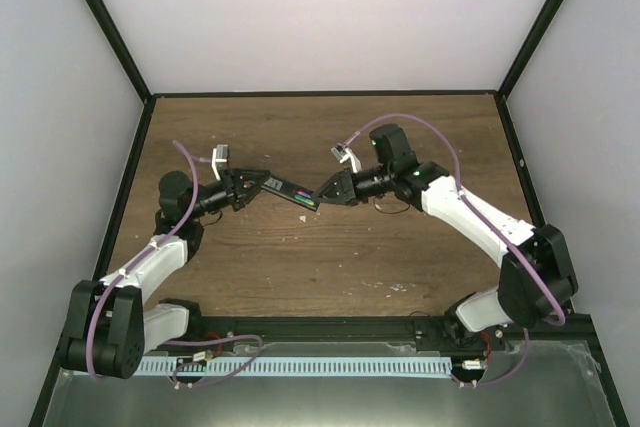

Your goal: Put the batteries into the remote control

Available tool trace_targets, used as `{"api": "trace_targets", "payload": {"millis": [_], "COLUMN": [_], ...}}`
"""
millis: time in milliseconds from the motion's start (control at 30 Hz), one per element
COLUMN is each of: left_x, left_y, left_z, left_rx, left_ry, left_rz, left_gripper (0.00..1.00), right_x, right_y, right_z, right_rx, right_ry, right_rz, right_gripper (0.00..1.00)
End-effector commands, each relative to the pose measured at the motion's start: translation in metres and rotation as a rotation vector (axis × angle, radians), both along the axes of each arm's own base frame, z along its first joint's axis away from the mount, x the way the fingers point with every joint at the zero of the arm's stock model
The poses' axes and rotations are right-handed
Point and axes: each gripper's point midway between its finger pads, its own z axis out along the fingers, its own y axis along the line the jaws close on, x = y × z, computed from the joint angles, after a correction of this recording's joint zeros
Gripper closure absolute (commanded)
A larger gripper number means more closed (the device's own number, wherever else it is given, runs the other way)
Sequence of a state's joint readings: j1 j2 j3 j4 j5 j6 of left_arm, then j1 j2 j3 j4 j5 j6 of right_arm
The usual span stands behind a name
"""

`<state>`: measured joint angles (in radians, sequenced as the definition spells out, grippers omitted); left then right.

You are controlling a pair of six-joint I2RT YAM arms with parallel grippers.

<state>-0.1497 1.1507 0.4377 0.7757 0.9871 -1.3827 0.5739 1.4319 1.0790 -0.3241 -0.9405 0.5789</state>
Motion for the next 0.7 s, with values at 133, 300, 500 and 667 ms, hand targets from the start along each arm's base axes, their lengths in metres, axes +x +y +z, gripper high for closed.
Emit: {"api": "trace_targets", "payload": {"millis": [133,300,500,667], "left_x": [-0.002,-0.003,0.0,0.005], "left_y": [-0.004,-0.004,0.002,0.015], "left_z": [-0.002,-0.013,-0.036,-0.062], "left_rx": [0.038,0.094,0.151,0.177], "left_ry": [-0.029,-0.037,-0.015,0.023], "left_rz": [-0.019,-0.02,0.014,0.074], "left_gripper": [1.0,1.0,1.0,1.0], "right_x": [0.009,0.012,0.044,0.077], "right_y": [0.003,-0.001,-0.03,-0.056], "right_z": [0.038,0.043,0.015,-0.014], "right_rx": [0.018,0.009,-0.152,-0.354], "right_ry": [-0.154,-0.183,-0.283,-0.419], "right_rz": [-0.033,-0.06,-0.203,-0.301], "right_gripper": [0.8,0.66,0.5,0.47]}}
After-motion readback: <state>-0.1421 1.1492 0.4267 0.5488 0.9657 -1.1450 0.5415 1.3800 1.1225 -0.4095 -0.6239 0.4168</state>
